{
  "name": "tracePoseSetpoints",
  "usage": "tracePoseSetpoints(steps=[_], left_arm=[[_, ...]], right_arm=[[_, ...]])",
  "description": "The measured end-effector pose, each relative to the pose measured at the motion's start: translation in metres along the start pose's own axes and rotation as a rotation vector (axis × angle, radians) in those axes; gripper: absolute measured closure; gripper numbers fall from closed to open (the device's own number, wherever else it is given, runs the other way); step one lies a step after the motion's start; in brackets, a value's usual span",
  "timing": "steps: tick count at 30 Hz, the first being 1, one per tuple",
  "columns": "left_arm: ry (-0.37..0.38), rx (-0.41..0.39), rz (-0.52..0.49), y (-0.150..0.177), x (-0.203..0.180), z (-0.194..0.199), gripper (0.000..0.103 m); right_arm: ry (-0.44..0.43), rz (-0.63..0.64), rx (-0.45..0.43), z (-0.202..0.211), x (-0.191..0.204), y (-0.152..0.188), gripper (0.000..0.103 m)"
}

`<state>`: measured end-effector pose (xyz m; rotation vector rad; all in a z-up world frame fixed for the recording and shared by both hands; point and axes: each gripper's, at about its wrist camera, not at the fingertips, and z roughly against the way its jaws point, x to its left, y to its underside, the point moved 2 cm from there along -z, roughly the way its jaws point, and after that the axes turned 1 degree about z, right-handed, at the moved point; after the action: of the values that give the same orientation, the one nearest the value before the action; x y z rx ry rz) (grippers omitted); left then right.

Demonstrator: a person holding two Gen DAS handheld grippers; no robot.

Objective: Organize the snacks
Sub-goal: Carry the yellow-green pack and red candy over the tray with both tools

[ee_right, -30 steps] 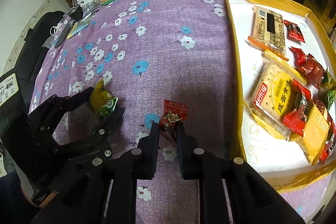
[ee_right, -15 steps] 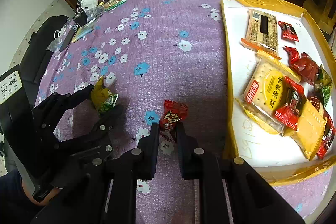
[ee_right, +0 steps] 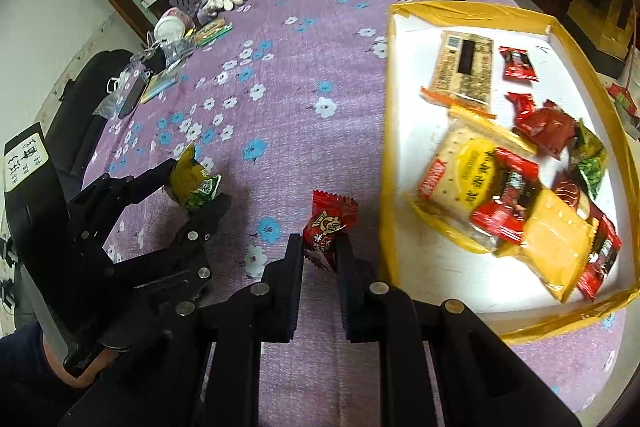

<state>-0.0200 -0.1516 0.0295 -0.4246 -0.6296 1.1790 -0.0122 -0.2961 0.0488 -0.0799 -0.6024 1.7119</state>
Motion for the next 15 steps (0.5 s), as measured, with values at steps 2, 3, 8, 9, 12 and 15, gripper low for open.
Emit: tracePoseSetpoints(steps=[2, 3, 8, 9, 12, 15], left_arm=[[-0.001, -0.008, -0.010, -0.005, -0.005, 0.002, 0.042], [0.000, -0.010, -0.014, -0.006, -0.007, 0.002, 0.042], [0.012, -0.022, -0.029, -0.019, -0.021, 0.004, 0.042], [0.015, -0.025, -0.031, -0.021, -0.024, 0.005, 0.042], [0.056, -0.040, -0.022, -0.030, -0.032, 0.009, 0.042], [0.127, -0.077, 0.001, -0.042, -0.041, 0.015, 0.042]], right_arm=[[0.000, -0.009, -0.009, 0.004, -0.006, 0.001, 0.088], [0.000, -0.014, -0.013, 0.007, -0.009, 0.001, 0.088], [0.007, -0.053, -0.039, 0.019, -0.029, 0.004, 0.088], [0.010, -0.064, -0.046, 0.022, -0.034, 0.005, 0.088], [0.020, -0.104, -0.067, 0.031, -0.052, 0.008, 0.088], [0.034, -0.154, -0.084, 0.039, -0.073, 0.012, 0.088]])
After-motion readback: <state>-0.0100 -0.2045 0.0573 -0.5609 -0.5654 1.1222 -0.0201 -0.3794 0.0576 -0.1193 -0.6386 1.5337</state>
